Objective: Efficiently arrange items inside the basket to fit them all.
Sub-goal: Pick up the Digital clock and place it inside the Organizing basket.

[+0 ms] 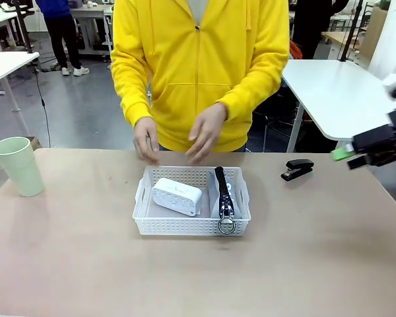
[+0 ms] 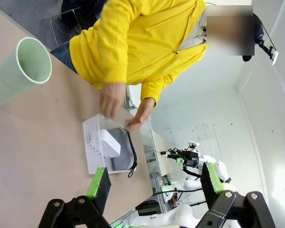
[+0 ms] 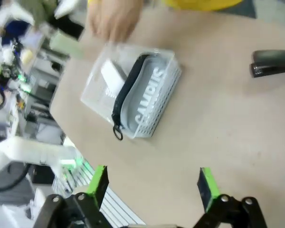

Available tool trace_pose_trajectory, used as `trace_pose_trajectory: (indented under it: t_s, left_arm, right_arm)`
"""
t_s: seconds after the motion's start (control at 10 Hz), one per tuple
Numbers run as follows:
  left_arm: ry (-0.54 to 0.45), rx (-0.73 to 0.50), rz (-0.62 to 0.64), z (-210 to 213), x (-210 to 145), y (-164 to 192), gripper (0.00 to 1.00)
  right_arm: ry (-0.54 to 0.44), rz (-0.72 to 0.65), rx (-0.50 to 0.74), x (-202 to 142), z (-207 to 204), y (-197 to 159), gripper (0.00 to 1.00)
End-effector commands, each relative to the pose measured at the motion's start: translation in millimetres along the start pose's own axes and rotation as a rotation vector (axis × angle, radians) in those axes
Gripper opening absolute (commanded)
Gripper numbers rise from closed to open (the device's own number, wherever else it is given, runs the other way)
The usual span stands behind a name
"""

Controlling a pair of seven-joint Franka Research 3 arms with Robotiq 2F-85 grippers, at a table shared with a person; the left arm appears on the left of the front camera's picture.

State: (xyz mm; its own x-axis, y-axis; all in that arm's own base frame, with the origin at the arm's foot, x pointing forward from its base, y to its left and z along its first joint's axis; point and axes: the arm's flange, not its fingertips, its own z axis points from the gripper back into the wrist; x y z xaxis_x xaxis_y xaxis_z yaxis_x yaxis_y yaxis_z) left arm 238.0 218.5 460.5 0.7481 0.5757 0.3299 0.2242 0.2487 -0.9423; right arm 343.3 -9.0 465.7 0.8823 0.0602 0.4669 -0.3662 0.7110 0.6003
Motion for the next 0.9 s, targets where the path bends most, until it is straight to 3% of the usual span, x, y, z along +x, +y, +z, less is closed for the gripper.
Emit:
trace_pose_trajectory:
  t_s: [0.0,0.4,0.5,0.8]
  left_arm:
    - [-0.011,-0.025,-0.015,0,1,-2,1.00]
    - [-0.011,-0.025,-0.015,0,1,-2,1.00]
    - [-0.011,-0.025,-0.015,0,1,-2,1.00]
    - [-0.011,-0.025,-0.015,0,1,-2,1.00]
  right_arm:
    - [-0.135,-0.061,0.117,-112,-19,-43,1.00]
    - [-0.366,-0.177,0.254,-163,-43,-117,1.00]
    - [-0.246,-0.169,0.174,-48,30,-126,1.00]
    - [-0.246,-0.169,0.174,-48,30,-126,1.00]
